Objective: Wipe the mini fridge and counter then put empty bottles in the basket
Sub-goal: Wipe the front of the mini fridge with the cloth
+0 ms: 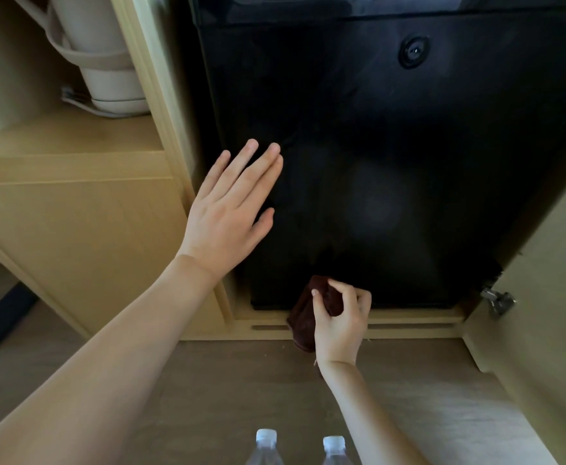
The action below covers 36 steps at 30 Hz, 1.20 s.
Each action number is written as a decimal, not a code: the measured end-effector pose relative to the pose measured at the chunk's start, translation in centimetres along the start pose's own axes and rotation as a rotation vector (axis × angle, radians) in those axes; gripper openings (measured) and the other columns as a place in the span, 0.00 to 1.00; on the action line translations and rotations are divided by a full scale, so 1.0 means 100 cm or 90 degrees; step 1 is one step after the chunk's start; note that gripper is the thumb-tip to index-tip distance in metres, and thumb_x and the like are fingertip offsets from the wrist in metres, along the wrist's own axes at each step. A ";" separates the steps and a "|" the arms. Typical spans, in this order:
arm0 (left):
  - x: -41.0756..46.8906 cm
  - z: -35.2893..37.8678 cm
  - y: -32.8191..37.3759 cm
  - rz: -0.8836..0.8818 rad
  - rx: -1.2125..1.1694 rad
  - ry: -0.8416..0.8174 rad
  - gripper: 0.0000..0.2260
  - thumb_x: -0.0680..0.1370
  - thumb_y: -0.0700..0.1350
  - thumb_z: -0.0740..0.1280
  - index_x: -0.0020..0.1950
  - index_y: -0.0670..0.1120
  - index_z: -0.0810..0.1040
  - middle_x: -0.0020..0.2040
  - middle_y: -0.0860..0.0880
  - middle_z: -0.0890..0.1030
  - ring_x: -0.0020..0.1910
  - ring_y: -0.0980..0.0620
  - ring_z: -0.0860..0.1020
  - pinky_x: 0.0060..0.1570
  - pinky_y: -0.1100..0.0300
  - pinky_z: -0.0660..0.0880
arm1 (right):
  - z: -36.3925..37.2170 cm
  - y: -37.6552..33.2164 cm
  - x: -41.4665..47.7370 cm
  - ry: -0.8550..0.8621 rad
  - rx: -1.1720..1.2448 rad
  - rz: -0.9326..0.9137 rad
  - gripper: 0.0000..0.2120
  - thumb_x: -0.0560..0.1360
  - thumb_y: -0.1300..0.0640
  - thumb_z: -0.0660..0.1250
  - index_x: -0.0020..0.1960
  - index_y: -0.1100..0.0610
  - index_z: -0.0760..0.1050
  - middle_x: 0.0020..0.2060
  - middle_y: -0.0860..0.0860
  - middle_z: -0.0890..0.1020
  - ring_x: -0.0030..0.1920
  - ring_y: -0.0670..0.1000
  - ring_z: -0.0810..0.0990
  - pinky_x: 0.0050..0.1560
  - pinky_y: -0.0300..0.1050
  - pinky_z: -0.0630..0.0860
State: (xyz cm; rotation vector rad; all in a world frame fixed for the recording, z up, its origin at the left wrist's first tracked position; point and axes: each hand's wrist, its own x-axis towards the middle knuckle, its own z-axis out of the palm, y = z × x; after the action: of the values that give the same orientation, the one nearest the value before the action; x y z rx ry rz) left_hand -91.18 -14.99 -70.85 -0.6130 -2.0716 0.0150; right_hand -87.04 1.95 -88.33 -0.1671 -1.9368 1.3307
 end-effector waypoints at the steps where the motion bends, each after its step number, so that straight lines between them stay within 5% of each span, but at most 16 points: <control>1: 0.001 -0.002 -0.001 0.007 0.003 -0.001 0.27 0.80 0.43 0.67 0.78 0.42 0.64 0.77 0.46 0.66 0.78 0.46 0.60 0.77 0.45 0.57 | -0.007 -0.010 0.006 0.018 0.014 -0.027 0.13 0.70 0.63 0.78 0.53 0.57 0.81 0.50 0.51 0.74 0.48 0.43 0.78 0.52 0.32 0.77; 7: 0.013 -0.016 -0.012 0.061 -0.006 0.030 0.23 0.79 0.40 0.68 0.74 0.42 0.70 0.73 0.45 0.73 0.74 0.45 0.67 0.77 0.46 0.59 | -0.032 -0.116 0.076 0.089 0.064 -0.217 0.14 0.73 0.59 0.75 0.58 0.55 0.79 0.53 0.45 0.70 0.51 0.41 0.74 0.53 0.29 0.73; 12: 0.027 -0.021 -0.019 0.037 0.017 0.080 0.24 0.79 0.41 0.68 0.75 0.42 0.69 0.74 0.45 0.71 0.75 0.44 0.66 0.77 0.46 0.58 | -0.018 -0.169 0.119 0.106 0.006 -0.314 0.13 0.74 0.59 0.74 0.57 0.58 0.79 0.51 0.54 0.75 0.50 0.46 0.75 0.50 0.29 0.71; 20: 0.026 -0.011 -0.020 0.013 0.008 0.107 0.23 0.79 0.42 0.67 0.74 0.42 0.70 0.74 0.46 0.71 0.76 0.46 0.66 0.77 0.47 0.59 | 0.004 -0.132 0.112 0.059 0.032 -0.227 0.14 0.75 0.52 0.73 0.60 0.52 0.77 0.53 0.48 0.72 0.49 0.48 0.76 0.47 0.37 0.77; 30: 0.013 -0.003 -0.020 0.019 0.001 0.084 0.24 0.80 0.42 0.67 0.76 0.43 0.68 0.75 0.47 0.70 0.77 0.47 0.63 0.77 0.48 0.57 | 0.014 -0.064 0.071 0.022 -0.046 -0.227 0.13 0.76 0.49 0.71 0.58 0.52 0.77 0.53 0.48 0.71 0.50 0.46 0.75 0.49 0.25 0.69; 36: 0.005 0.003 -0.016 0.006 -0.018 0.043 0.27 0.79 0.43 0.66 0.78 0.45 0.64 0.77 0.49 0.66 0.79 0.48 0.59 0.78 0.48 0.56 | 0.020 0.000 0.032 -0.037 -0.117 -0.241 0.13 0.73 0.52 0.75 0.55 0.54 0.78 0.51 0.52 0.72 0.49 0.52 0.77 0.42 0.38 0.78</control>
State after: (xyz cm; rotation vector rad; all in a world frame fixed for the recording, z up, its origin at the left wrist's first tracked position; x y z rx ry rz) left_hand -92.33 -16.11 -70.21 -0.6322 -2.0071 -0.0281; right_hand -90.60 2.07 -87.04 0.1466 -2.0166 0.9185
